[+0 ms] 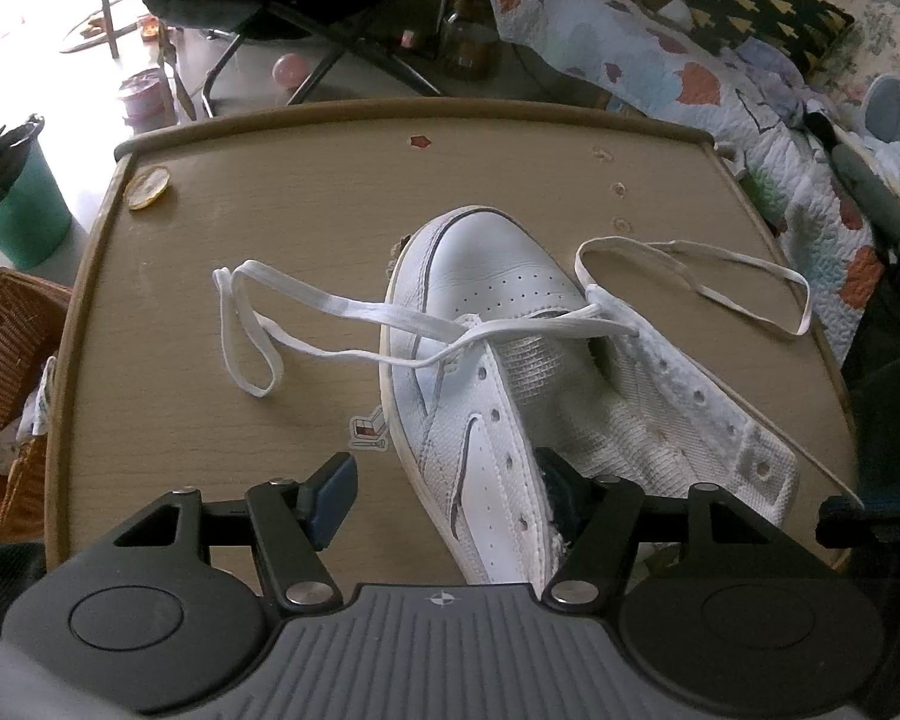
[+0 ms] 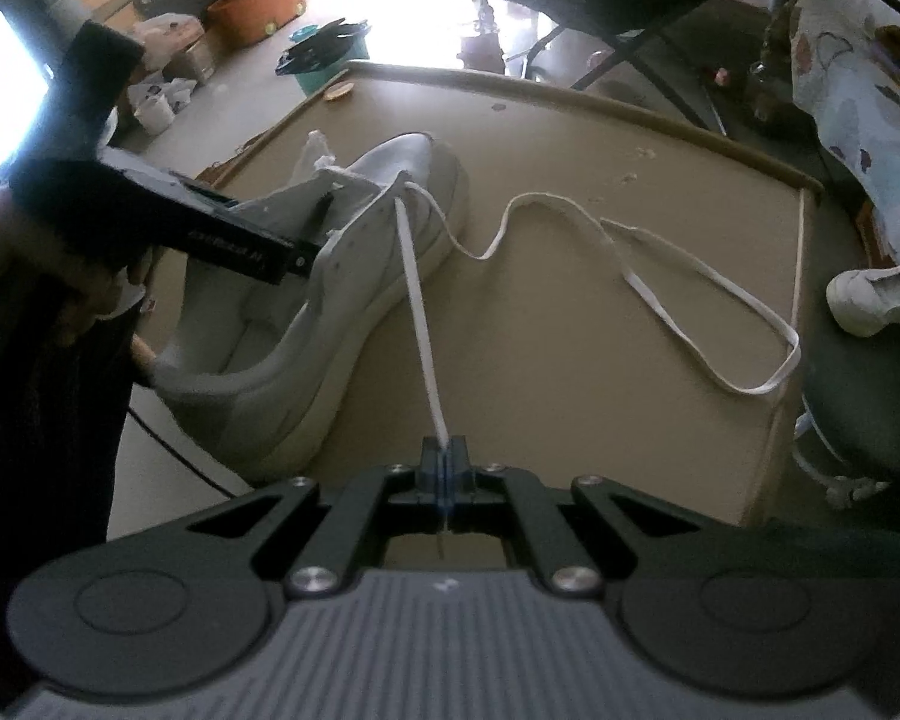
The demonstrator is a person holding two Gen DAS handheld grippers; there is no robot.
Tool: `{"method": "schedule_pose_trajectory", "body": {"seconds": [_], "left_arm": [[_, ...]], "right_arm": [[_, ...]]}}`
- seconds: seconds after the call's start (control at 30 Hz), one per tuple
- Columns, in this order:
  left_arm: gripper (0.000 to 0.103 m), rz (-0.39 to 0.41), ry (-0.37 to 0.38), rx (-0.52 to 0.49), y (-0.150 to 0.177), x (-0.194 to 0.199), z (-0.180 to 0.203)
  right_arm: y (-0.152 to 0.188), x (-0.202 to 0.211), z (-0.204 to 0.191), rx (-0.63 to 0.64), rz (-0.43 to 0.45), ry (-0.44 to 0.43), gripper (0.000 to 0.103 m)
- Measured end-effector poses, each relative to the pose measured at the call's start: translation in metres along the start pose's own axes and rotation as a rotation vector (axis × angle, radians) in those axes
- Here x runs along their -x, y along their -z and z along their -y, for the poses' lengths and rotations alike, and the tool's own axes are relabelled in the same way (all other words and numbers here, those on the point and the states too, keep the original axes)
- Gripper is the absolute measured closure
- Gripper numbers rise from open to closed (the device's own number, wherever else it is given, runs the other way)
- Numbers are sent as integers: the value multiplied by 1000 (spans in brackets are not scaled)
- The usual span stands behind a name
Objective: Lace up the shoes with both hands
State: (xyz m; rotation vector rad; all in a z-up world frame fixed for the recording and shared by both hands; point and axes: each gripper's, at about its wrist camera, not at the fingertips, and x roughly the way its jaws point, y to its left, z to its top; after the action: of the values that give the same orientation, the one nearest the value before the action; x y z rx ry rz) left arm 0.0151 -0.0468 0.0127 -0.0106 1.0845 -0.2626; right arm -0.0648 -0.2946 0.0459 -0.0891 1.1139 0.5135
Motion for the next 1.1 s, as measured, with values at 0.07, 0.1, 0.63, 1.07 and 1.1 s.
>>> {"method": "schedule_pose_trajectory", "body": {"seconds": [0.07,0.1,0.63,1.07,1.1], "left_arm": [[35,0,0,1,0,0,0],[35,0,0,1,0,0,0],[35,1,4,6,1,-3,-3],[35,0,9,8,1,-3,-5],[35,0,9,9,1,-3,-5]], "right_arm": [[1,1,-1,8,0,-1,102],[2,2,-1,13,0,-1,102],[16,9,-8,5,-8,-2,102],[24,23,-12,-63,36,13,102],[24,23,-12,-68,37,12,102]]}}
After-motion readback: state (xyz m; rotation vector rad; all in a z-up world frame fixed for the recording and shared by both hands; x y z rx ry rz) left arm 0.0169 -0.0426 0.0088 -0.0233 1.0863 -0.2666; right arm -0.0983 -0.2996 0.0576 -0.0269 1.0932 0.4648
